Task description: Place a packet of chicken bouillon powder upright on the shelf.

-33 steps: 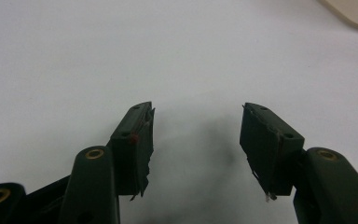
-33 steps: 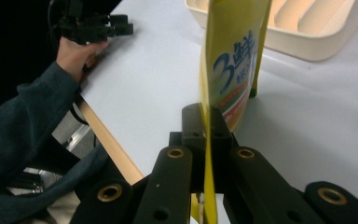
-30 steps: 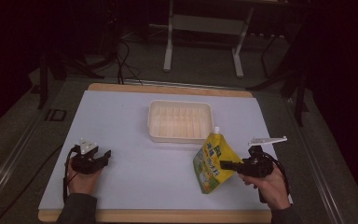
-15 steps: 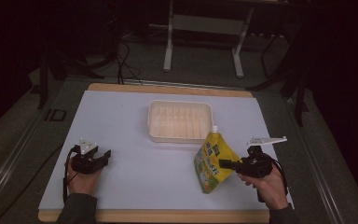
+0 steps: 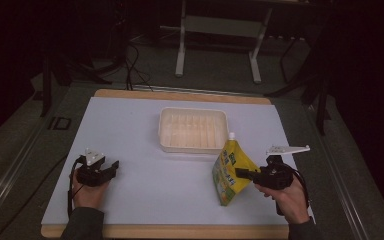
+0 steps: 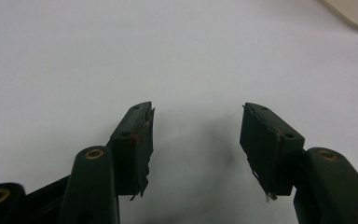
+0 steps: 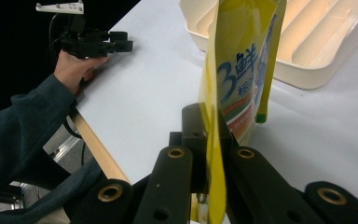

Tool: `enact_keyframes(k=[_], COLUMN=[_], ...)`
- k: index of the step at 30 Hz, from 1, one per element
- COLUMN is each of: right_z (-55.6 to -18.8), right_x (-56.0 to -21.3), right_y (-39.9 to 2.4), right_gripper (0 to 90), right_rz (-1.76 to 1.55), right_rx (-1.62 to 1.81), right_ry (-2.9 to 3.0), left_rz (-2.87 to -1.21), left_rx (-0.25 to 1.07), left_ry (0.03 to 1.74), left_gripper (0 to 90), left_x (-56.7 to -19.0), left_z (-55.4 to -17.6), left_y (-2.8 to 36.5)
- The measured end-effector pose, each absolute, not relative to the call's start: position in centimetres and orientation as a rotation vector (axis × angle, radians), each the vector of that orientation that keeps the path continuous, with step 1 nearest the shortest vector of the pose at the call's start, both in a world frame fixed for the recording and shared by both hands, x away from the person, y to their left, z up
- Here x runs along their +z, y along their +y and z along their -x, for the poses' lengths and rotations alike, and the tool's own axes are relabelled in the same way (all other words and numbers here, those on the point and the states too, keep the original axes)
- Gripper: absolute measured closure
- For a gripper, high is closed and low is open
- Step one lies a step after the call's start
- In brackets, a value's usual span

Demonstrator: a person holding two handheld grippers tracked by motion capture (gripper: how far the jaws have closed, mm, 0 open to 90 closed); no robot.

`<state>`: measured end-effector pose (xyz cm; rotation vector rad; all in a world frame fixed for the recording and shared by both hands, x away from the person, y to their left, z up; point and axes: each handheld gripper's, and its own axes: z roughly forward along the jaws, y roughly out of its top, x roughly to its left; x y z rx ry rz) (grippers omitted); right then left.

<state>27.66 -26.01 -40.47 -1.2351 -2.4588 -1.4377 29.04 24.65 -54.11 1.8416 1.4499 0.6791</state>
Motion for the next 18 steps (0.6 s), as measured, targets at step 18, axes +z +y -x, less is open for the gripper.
enact_keyframes(k=[18], right_z=[-27.83], right_x=[-39.47], right_y=[-25.64], right_gripper=[90.0], right_rz=[1.239], right_rx=[-1.484], right_ry=[-2.484], left_rz=[-1.84], left_rx=[0.679], left_ry=[1.451], left_gripper=[43.7], left_x=[-54.12], left_z=[-29.05], left_y=[24.64])
